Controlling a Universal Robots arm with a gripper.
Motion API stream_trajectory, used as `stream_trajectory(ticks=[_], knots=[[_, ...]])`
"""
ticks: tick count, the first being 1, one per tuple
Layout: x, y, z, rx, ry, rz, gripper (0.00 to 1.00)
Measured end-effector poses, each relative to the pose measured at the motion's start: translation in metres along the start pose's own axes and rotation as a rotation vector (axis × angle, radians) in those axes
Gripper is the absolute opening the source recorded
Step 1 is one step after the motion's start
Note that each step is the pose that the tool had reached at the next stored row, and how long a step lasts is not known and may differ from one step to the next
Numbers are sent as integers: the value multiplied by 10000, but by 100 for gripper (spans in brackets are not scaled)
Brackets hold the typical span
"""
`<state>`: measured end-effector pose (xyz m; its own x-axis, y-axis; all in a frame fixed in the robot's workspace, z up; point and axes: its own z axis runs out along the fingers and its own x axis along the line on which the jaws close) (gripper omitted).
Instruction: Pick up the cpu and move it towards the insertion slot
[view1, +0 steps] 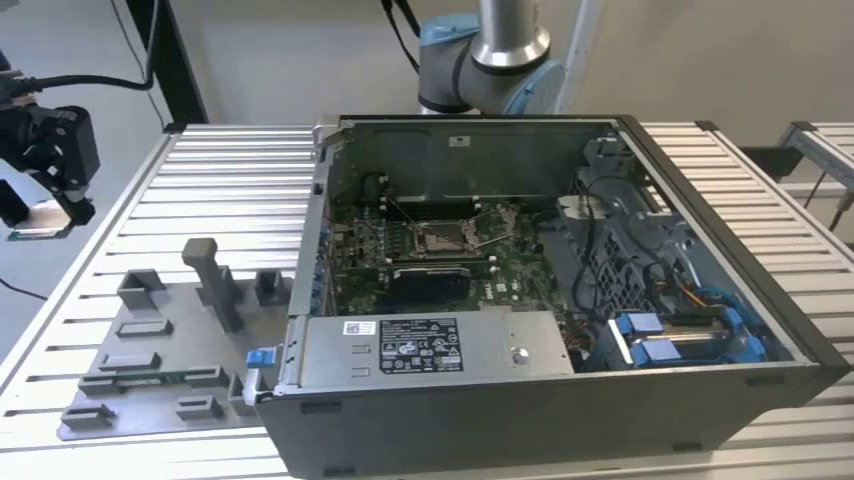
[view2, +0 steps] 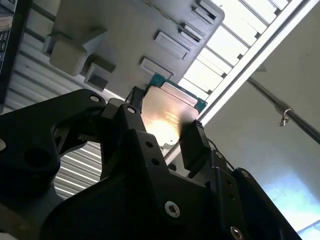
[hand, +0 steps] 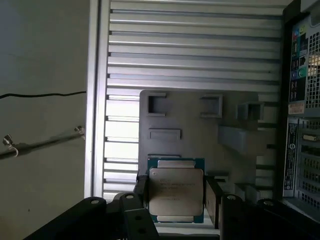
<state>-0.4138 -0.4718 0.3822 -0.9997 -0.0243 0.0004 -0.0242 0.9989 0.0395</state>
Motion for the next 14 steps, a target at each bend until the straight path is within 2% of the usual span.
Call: stream_trajectory(ticks=[8, 14], knots=[[-235, -5, -27, -1, -1, 0, 0], [-370, -7, -48, -1, -1, -1, 0]])
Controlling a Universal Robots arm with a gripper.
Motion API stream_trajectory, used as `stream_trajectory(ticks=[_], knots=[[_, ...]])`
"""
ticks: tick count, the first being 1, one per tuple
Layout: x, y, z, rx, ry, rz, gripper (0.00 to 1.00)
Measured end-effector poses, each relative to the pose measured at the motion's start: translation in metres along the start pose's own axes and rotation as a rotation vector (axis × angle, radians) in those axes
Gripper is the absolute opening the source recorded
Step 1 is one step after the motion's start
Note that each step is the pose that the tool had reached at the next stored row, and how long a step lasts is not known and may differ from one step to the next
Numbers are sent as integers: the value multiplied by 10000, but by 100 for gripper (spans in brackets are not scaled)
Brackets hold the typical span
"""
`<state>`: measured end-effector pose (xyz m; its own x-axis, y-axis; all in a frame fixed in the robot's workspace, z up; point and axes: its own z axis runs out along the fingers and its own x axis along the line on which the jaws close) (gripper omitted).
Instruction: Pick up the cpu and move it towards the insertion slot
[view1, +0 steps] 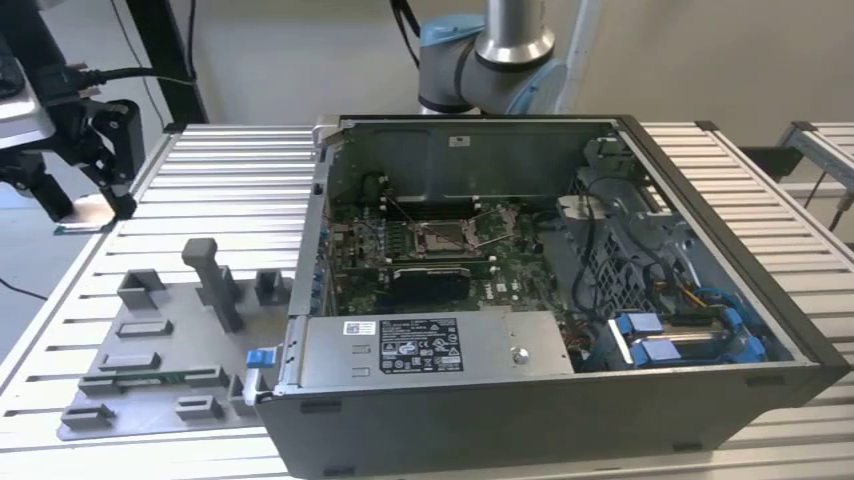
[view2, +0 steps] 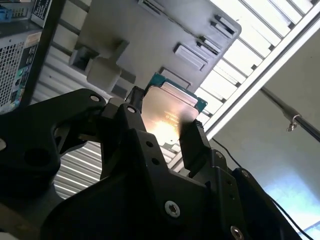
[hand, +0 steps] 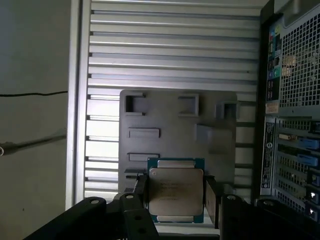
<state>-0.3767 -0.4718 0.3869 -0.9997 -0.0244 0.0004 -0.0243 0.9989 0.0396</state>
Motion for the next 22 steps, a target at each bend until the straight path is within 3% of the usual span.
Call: stream_trajectory(ticks=[10, 22], knots=[[-209, -4, -34, -1, -1, -4, 0], [-732, -16, -60, 0, 3, -4, 0]])
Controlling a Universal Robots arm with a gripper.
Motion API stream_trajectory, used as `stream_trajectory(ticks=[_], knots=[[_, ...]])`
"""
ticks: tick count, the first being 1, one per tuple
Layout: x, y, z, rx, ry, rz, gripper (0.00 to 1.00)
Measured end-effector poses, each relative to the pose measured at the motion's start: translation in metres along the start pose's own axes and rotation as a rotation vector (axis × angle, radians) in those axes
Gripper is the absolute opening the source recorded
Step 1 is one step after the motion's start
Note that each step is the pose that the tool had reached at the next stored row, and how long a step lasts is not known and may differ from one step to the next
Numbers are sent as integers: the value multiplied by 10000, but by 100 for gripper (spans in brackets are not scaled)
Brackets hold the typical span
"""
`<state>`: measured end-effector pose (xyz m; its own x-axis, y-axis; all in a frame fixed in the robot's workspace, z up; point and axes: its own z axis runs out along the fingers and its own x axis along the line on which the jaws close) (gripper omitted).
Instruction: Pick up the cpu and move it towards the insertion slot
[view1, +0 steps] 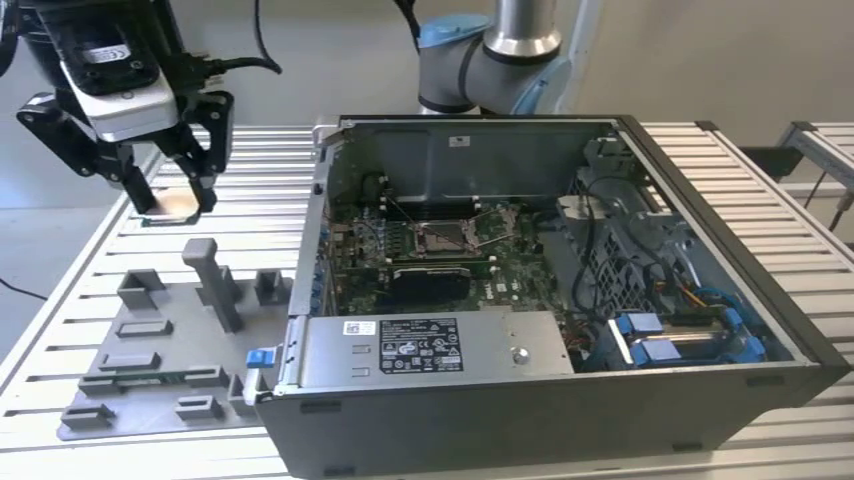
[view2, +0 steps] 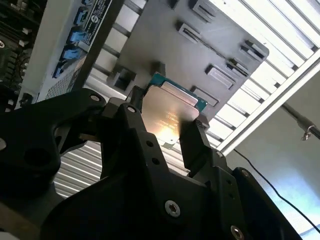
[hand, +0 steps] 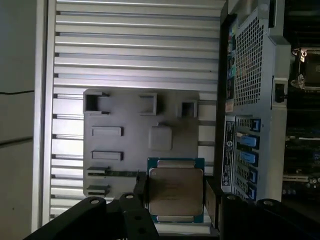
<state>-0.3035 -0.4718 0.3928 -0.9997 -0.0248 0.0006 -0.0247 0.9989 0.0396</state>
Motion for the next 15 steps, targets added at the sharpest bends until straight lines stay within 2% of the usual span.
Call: stream_trajectory(ticks=[15], knots=[[-682, -17, -1, -1, 6, 1, 0]])
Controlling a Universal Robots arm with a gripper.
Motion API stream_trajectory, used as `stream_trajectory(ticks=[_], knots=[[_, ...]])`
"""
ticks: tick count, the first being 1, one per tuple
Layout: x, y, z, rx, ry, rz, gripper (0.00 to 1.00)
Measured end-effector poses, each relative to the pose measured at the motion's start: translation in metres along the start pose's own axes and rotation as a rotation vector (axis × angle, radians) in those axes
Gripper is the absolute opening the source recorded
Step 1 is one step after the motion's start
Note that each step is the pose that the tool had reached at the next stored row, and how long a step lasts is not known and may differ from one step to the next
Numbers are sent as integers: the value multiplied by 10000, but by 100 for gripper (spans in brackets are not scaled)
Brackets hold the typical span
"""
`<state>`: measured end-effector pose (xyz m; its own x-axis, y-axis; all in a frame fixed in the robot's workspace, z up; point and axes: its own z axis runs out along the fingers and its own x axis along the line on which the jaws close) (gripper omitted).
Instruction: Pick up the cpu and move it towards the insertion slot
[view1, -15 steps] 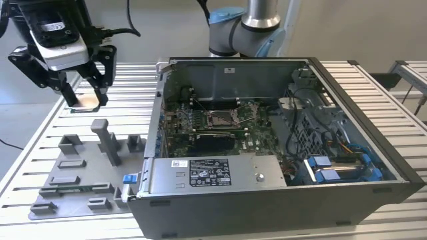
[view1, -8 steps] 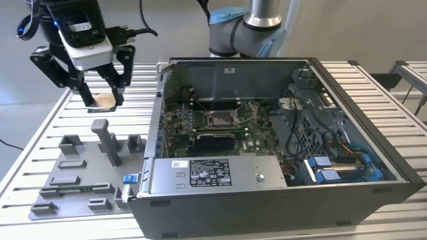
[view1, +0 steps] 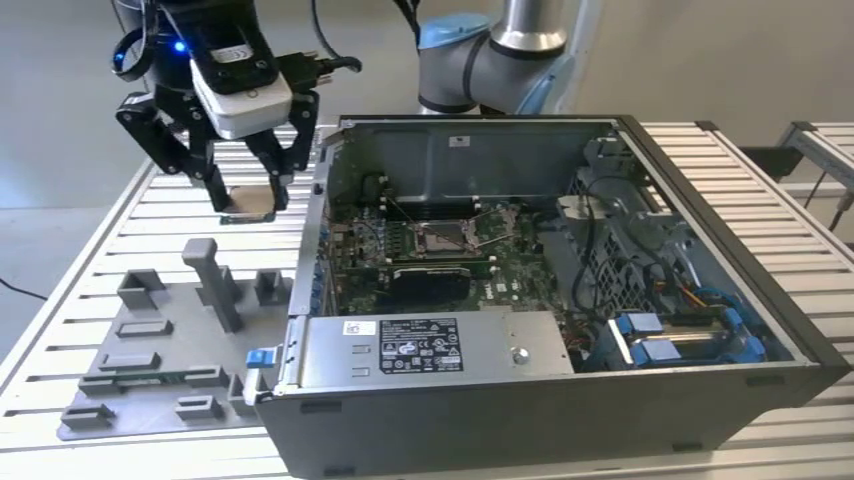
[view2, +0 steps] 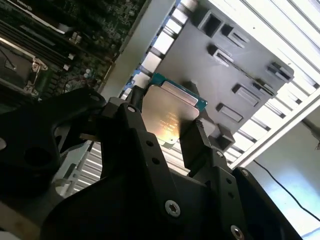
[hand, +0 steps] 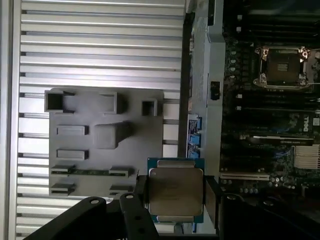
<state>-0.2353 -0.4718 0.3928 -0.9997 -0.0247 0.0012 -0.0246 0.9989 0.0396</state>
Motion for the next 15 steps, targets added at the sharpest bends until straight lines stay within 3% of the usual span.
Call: stream_trajectory(ticks=[15], knots=[[-684, -17, -2, 1, 3, 0, 0]])
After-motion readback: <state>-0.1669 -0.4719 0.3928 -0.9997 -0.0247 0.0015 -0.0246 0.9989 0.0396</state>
